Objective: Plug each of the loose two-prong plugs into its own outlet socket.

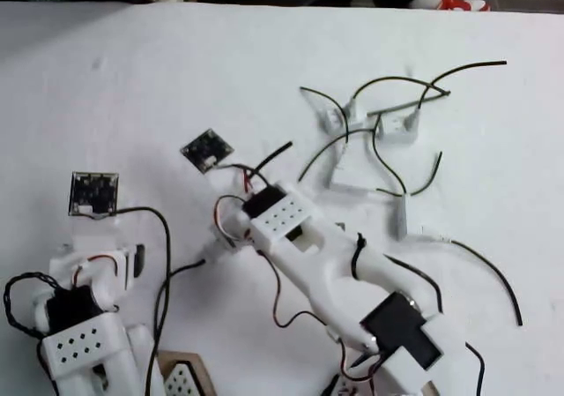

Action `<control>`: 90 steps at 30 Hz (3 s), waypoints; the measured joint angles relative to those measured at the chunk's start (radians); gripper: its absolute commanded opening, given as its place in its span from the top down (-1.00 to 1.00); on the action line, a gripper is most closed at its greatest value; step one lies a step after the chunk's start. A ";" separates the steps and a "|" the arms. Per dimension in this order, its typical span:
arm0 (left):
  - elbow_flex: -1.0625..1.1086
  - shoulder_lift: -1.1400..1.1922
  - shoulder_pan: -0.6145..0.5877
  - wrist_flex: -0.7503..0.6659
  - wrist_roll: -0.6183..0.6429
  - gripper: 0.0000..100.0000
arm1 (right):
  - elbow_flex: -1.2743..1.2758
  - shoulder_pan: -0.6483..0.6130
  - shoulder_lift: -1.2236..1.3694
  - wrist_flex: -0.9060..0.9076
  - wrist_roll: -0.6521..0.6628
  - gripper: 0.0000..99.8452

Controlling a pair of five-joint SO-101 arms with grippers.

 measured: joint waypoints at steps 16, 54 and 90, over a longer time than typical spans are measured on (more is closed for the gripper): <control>0.000 0.000 0.000 0.000 0.000 0.47 | -0.038 0.479 -0.040 -0.107 0.247 0.95; 0.041 0.000 0.023 -0.071 0.006 0.98 | 0.486 0.462 -1.393 0.155 0.241 0.96; 0.189 -0.474 0.235 0.084 0.054 0.95 | 1.103 0.543 -1.827 0.235 0.241 0.96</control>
